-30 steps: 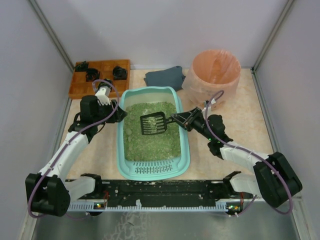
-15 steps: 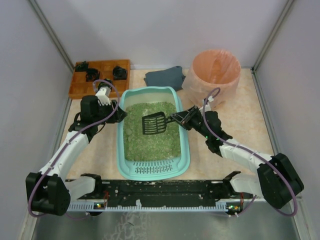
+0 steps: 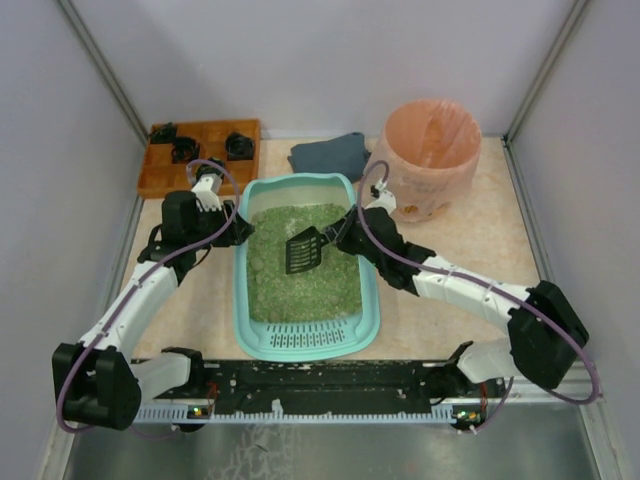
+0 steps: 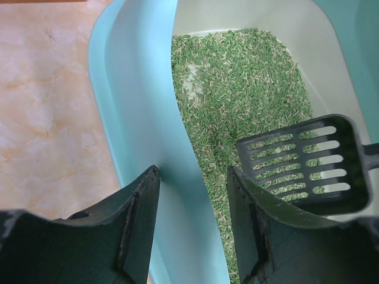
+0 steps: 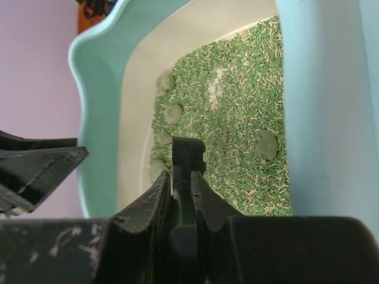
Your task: Clean the litter box
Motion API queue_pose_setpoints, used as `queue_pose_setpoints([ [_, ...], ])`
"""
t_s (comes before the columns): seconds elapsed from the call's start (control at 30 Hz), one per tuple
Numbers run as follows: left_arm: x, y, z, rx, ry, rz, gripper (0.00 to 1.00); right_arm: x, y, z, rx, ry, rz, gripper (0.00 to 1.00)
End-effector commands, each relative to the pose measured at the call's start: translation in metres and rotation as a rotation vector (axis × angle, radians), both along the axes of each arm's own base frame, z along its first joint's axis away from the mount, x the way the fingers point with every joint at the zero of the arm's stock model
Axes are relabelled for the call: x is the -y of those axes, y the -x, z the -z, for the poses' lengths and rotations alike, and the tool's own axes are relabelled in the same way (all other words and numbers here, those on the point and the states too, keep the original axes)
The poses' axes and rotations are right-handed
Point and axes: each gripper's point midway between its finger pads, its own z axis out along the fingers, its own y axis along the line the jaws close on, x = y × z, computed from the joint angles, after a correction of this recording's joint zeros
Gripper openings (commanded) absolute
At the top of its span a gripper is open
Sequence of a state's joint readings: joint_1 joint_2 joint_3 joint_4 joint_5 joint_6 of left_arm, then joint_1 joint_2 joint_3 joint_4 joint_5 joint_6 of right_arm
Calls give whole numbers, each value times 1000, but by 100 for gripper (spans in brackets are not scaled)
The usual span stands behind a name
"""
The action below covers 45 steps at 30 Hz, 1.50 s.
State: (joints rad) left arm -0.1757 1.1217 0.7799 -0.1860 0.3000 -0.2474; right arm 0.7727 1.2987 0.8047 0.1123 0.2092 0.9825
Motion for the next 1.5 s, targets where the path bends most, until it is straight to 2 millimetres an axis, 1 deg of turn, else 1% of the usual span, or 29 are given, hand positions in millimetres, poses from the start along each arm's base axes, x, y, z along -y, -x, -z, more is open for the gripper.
queue_pose_setpoints([
  [0.0, 2, -3, -7, 17, 16, 8, 55, -14, -18, -17, 104, 125, 34, 0],
  [0.1, 1, -2, -7, 19, 13, 4, 55, -27, -23, -13, 122, 208, 28, 0],
  [0.2, 1, -2, -6, 18, 12, 4, 55, -36, -27, -7, 125, 302, 37, 0],
  [0.33, 1, -3, -7, 19, 12, 4, 55, -45, -31, -2, 127, 378, 37, 0],
  [0.4, 1, -3, -6, 17, 12, 4, 55, -50, -31, 11, 102, 421, 16, 0],
  [0.47, 1, -3, -6, 18, 12, 6, 55, -56, -27, 16, 82, 420, -14, 0],
  [0.5, 2, -3, -6, 15, 13, 6, 55, -60, -26, 30, 55, 428, -28, 0],
  [0.57, 1, -3, -6, 16, 12, 6, 55, -66, -21, 44, 18, 409, -53, 0],
  [0.63, 1, -3, -6, 17, 11, 3, 55, -76, -15, 54, -18, 357, -81, 0],
  [0.73, 0, -3, -6, 18, 8, 1, 55, -96, -3, 65, -61, 238, -151, 0],
  [0.83, 1, -3, -6, 17, 10, 2, 55, -122, 11, 66, -79, 104, -257, 0],
  [0.93, 1, -3, -6, 14, 10, 3, 55, -137, 20, 67, -84, 22, -324, 0],
  [1.03, 0, -3, -6, 17, 9, 2, 55, -138, 22, 64, -75, -8, -330, 0],
  [1.27, 1, -3, -6, 15, 12, 4, 55, -128, 22, 54, -58, -73, -287, 0],
  [1.47, 0, -2, -6, 19, 10, 3, 55, -111, 15, 42, -30, -109, -215, 0],
])
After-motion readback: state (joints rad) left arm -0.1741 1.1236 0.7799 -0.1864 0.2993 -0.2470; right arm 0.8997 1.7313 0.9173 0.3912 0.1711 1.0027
